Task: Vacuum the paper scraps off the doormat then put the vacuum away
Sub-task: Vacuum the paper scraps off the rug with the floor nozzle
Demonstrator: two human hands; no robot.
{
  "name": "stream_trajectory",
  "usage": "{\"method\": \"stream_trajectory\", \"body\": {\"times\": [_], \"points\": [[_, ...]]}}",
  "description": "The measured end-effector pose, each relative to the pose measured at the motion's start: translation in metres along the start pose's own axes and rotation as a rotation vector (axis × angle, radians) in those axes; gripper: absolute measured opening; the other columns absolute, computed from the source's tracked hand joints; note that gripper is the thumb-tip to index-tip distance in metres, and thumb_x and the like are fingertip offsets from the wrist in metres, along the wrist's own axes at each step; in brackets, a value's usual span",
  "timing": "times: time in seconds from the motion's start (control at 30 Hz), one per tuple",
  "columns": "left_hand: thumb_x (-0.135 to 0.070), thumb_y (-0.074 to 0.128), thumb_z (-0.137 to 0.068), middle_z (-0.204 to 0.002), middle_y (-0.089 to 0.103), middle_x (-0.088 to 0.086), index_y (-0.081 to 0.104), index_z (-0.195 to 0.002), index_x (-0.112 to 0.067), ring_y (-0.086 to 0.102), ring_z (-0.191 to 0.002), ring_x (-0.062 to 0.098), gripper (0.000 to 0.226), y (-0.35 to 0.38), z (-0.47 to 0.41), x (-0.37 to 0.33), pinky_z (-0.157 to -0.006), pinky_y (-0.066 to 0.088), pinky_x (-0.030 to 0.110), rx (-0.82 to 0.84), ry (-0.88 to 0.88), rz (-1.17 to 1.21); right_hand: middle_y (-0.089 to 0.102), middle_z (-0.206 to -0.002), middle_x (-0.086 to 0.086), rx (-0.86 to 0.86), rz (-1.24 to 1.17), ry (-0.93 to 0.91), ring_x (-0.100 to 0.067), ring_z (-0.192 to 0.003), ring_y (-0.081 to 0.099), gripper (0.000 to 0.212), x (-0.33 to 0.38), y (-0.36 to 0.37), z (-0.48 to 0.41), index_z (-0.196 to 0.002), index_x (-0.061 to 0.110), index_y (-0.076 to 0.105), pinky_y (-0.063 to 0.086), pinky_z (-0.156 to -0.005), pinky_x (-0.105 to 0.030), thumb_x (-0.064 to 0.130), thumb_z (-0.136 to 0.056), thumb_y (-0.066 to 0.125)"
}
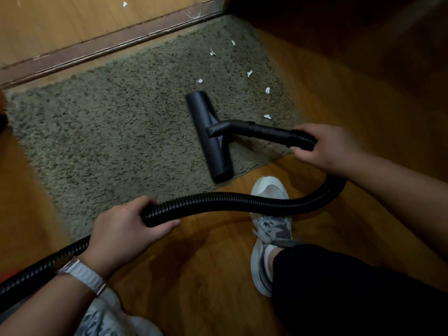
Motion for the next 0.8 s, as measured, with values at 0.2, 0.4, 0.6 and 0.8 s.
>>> {"method": "stream_trajectory", "body": {"times": [0.2, 0.4, 0.6, 0.8], "points": [[-0.087, 0.044, -0.056, -0.070, 0.070, -0.004, 0.069, -0.091, -0.027, 0.069, -0.064, 0.023, 0.074, -0.001, 0.000, -0.001, -0.048, 0.039, 0.024, -0.056, 0.041, 0.006, 0.060, -0.097, 0.006, -0.003, -0.009, 0.029, -0.017, -0.089, 0.057, 0.042, -0.008, -0.004, 0.004, -0.123, 0.029, 0.061, 0.042, -0.070, -0.030, 0.036, -0.084, 0.072], [-0.088, 0.042, -0.057, -0.060, 0.065, -0.007, 0.070, -0.086, -0.027, 0.066, -0.055, 0.020, 0.073, -0.006, 0.000, -0.005, -0.043, 0.028, 0.015, -0.085, 0.066, -0.021, 0.057, -0.102, 0.004, -0.177, -0.205, 0.333, -0.016, -0.085, 0.057, 0.040, -0.060, -0.021, 0.049, -0.127, 0.027, 0.056, 0.046, -0.068, -0.029, 0.029, -0.089, 0.069], [-0.097, 0.034, -0.057, -0.054, 0.047, -0.016, 0.068, -0.083, -0.028, 0.065, -0.053, 0.018, 0.081, -0.007, 0.002, -0.007, -0.043, 0.027, 0.014, -0.065, 0.049, 0.010, 0.056, -0.104, 0.002, -0.218, -0.262, 0.497, -0.012, -0.079, 0.056, 0.041, -0.091, -0.015, 0.062, -0.129, 0.023, 0.054, 0.041, -0.058, -0.024, 0.034, -0.091, 0.066], [-0.086, 0.053, -0.058, -0.063, 0.057, -0.013, 0.069, -0.094, -0.027, 0.060, -0.058, 0.016, 0.071, 0.000, -0.001, -0.004, -0.047, 0.033, 0.020, 0.015, 0.014, 0.010, 0.056, -0.093, 0.004, -0.124, -0.269, 0.466, -0.012, -0.074, 0.057, 0.040, -0.086, -0.002, 0.051, -0.128, 0.025, 0.055, 0.044, -0.057, -0.025, 0.032, -0.090, 0.067]]}}
Point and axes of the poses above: each hand's wrist, its own z-axis away from the middle knuckle, its own y-axis out of the palm, x = y × z, the point moved 8 cm from there along -z, towards the middle knuckle
